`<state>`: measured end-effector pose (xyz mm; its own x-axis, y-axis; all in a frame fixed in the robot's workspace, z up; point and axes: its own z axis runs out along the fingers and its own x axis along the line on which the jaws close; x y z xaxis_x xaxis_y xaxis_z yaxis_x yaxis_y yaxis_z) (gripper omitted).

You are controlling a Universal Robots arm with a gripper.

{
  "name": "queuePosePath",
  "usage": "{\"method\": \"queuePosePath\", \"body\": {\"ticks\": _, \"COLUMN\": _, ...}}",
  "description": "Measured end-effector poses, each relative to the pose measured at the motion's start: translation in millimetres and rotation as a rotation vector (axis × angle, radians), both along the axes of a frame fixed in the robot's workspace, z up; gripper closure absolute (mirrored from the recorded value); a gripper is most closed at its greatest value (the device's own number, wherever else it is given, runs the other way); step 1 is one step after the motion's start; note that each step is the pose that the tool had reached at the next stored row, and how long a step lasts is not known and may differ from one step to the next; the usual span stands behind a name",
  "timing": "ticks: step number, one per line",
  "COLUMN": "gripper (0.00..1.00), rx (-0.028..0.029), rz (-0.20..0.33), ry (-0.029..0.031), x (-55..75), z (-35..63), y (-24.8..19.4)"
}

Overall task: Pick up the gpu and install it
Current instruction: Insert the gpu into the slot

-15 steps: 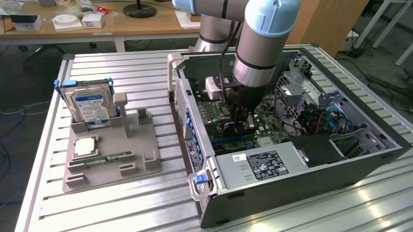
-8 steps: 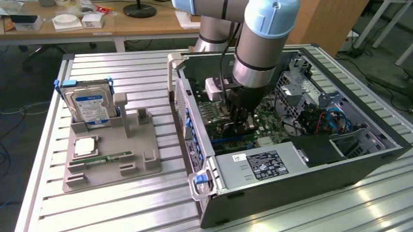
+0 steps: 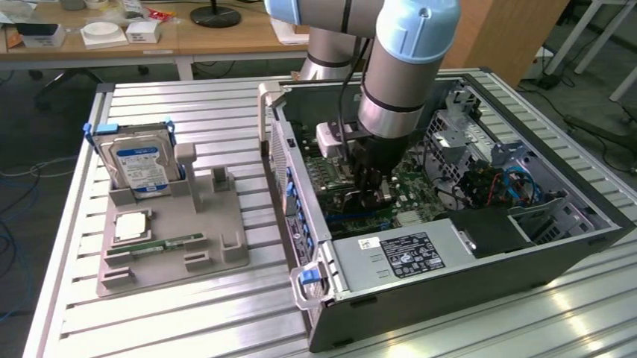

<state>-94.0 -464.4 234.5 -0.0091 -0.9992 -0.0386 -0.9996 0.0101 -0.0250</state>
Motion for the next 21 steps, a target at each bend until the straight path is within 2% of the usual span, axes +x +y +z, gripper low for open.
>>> {"method": "queuePosePath", "body": {"ticks": 21, "gripper": 0.73, "rx": 0.0007, "rz": 0.000, "ry": -0.0003, "x": 0.1, "z": -1.2, "y": 0.1}}
